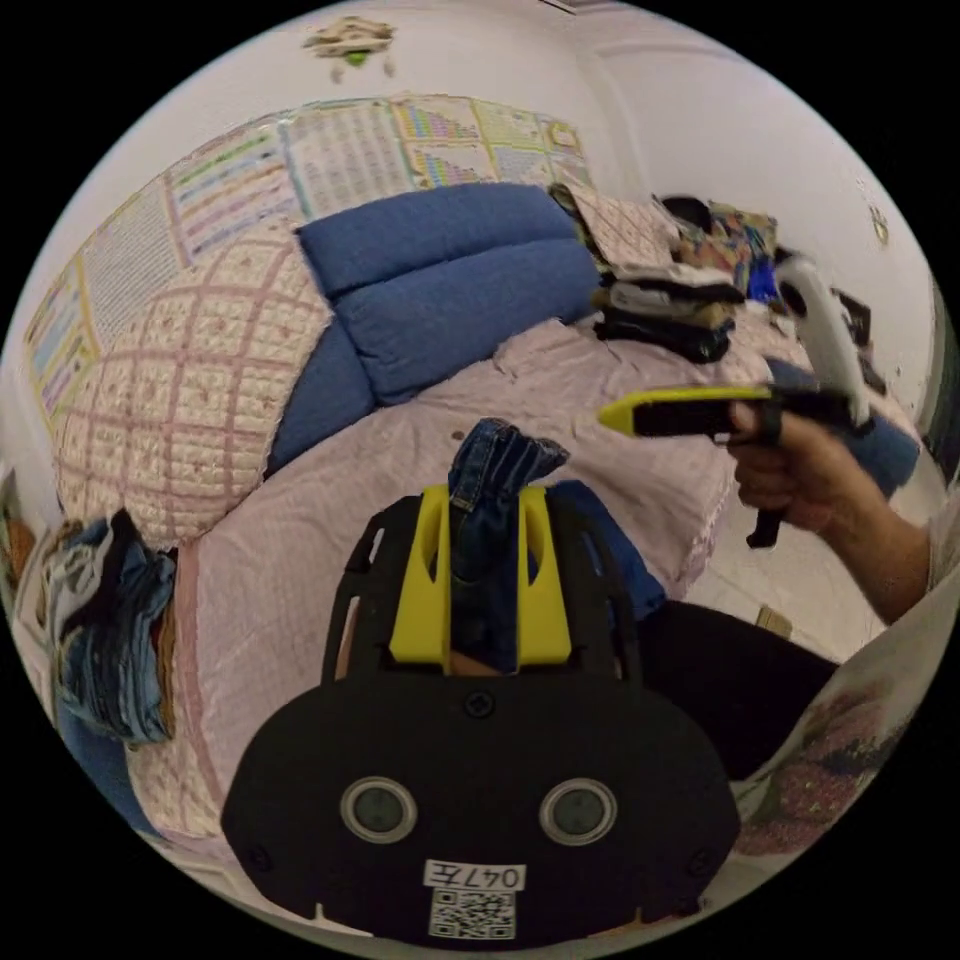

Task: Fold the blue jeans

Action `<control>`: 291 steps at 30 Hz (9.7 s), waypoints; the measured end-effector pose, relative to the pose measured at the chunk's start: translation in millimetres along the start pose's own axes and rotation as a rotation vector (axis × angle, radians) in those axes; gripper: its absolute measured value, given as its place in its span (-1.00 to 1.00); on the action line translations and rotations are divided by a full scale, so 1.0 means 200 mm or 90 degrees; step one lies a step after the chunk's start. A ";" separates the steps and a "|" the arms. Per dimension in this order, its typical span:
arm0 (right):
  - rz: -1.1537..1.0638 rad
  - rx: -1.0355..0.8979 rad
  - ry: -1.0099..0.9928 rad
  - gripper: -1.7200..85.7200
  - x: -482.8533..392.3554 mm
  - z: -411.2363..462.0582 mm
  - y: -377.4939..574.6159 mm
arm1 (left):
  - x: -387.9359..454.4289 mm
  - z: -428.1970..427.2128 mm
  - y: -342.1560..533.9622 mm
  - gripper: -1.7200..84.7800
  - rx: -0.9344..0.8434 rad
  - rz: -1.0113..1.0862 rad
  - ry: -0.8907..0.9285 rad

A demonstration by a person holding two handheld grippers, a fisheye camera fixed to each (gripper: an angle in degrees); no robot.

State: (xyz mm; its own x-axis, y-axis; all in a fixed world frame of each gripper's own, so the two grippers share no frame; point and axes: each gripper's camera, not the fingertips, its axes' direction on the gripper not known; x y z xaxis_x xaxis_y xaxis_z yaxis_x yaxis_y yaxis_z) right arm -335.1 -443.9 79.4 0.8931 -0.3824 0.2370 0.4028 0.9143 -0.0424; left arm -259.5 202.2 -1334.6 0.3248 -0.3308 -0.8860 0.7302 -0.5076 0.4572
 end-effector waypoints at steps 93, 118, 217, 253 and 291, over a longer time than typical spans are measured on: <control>-0.174 -0.116 0.161 -0.97 0.12 0.49 0.01 | -2.83 -0.45 -1.59 -0.92 -0.378 -0.014 -0.181; 0.157 -0.045 0.038 -0.78 0.67 1.18 0.41 | -1.70 -1.95 -1.28 -0.97 -0.102 -0.007 0.051; 0.039 -0.151 -0.055 -0.85 0.40 1.60 0.92 | -3.10 -1.30 -0.82 -0.88 -0.178 -0.192 -0.078; 0.163 -0.125 -0.034 -0.89 0.13 0.91 2.27 | -2.23 -1.70 -0.17 -0.85 -0.218 -0.162 -0.125; -0.174 0.042 0.033 -0.95 -0.90 0.13 1.87 | -2.58 -2.54 -0.77 -0.75 -0.093 -0.489 -0.076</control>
State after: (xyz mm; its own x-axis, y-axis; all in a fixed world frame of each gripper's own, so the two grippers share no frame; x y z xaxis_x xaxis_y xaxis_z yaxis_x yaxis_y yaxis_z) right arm -350.6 -30.3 46.5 0.7627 -0.6210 0.1809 0.6180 0.7821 0.0794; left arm -234.2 855.4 -986.3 -0.3635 -0.0174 -0.9314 0.7976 -0.5224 -0.3015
